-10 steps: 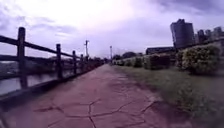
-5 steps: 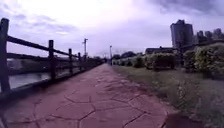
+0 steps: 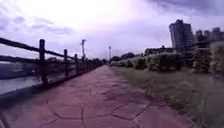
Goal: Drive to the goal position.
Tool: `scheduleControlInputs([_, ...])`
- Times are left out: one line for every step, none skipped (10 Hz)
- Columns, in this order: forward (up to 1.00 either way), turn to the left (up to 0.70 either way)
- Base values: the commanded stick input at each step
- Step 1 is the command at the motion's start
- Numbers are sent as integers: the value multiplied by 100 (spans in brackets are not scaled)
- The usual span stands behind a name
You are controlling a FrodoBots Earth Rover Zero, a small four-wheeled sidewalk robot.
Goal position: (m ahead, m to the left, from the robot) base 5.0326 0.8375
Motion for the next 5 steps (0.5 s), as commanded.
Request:
scheduleControlInputs([100,0])
scheduleControlInputs([100,0])
scheduleControlInputs([100,0])
scheduleControlInputs([100,0])
scheduleControlInputs([100,0])
